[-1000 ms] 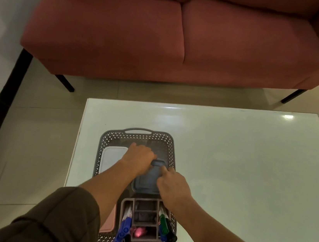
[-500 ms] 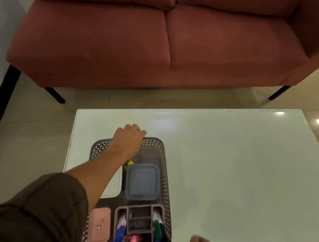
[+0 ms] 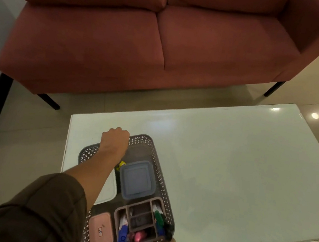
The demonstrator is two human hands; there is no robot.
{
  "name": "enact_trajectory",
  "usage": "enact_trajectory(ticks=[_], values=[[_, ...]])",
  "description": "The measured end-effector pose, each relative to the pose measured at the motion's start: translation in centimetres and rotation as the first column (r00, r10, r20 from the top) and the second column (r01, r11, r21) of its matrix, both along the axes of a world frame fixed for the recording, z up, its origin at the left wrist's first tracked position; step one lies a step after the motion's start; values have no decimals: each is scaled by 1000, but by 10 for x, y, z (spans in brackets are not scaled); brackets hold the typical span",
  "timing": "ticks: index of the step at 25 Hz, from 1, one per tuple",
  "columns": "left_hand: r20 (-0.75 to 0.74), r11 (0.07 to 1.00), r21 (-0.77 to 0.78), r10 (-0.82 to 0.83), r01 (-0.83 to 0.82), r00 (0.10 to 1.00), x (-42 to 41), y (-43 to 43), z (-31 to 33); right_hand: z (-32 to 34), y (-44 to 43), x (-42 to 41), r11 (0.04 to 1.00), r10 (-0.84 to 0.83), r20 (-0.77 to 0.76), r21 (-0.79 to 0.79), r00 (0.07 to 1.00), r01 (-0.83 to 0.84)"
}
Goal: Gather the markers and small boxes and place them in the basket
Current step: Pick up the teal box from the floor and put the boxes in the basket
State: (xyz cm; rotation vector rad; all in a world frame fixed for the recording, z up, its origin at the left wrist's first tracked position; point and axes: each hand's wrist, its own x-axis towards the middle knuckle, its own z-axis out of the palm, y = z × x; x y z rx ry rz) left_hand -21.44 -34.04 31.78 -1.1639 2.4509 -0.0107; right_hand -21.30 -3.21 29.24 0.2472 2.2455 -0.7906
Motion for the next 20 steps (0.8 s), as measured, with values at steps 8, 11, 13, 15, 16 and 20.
enact_trajectory(ticks=[8, 11, 13, 15, 16, 20], values=[[-148, 876, 41, 482, -481, 864, 74, -36, -9, 14, -78, -111, 980, 198, -157, 56, 968, -191], [-182, 796, 122, 605, -593, 775, 93, -33, -14, 14, -114, -157, 941, 336, -230, 50, 913, -334], [-214, 735, 171, 678, -656, 703, 96, -24, -16, 13, -132, -179, 904, 422, -268, 58, 866, -423], [-238, 698, 188, 715, -691, 658, 88, -8, -14, 9, -136, -198, 866, 500, -248, 108, 830, -489], [-247, 682, 191, 729, -706, 638, 82, 0, -13, 8, -134, -208, 845, 535, -224, 140, 815, -516], [-245, 630, 258, 776, -732, 581, 46, 34, -7, 12, -107, -239, 839, 537, -165, 204, 827, -504]])
